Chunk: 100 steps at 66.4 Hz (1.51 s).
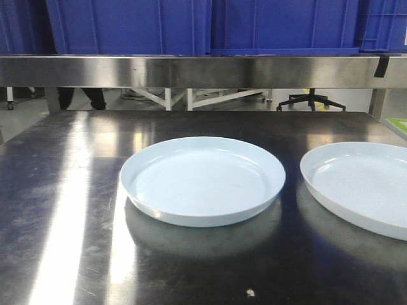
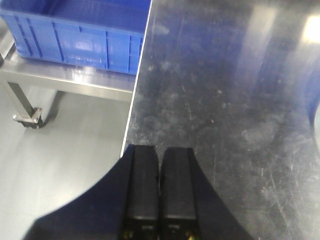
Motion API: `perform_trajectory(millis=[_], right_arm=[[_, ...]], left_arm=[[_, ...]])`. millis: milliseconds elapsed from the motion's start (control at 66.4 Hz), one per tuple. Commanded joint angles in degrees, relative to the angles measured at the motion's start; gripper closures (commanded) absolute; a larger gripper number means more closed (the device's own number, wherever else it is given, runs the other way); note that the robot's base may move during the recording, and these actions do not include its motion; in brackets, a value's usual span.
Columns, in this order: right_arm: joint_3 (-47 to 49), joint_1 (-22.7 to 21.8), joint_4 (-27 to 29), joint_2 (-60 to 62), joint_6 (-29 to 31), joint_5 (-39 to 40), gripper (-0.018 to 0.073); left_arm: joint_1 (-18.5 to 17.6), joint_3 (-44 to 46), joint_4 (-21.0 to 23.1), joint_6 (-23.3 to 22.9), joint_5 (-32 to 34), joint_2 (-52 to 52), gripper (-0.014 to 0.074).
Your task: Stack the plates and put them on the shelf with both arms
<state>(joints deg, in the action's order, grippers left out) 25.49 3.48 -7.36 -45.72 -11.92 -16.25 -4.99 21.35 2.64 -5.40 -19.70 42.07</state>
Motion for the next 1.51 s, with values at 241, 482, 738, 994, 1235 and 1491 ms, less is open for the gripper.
perform_trajectory(millis=[241, 482, 738, 994, 1235, 1491], right_arm=[[2.0, -0.2, -0.8, 0.1, 0.0, 3.6, 0.0062], [2.0, -0.2, -0.8, 0.1, 0.0, 3.4, 0.0274], [2.0, -0.2, -0.5, 0.1, 0.0, 0.9, 0.0487], [2.0, -0.2, -0.5, 0.1, 0.0, -2.8, 0.0121], [2.0, -0.2, -0.8, -1.2, 0.0, -2.1, 0.0214], [6.2, -0.2, -2.1, -13.6, 0.0, -0.5, 0.0216]], left_arm=[[0.2, 1.5, 0.0, -0.6, 4.4, -0.3, 0.0513], [0.2, 1.5, 0.0, -0.6, 4.3, -0.3, 0.0513], [0.2, 1.5, 0.0, -0.6, 4.3, -0.3, 0.0513], [0.2, 1.5, 0.0, -0.6, 4.3, -0.3, 0.0513], [0.2, 1.5, 0.0, -0.6, 4.3, -0.3, 0.0513], [0.2, 1.5, 0.0, -0.6, 4.3, -0.3, 0.0513]])
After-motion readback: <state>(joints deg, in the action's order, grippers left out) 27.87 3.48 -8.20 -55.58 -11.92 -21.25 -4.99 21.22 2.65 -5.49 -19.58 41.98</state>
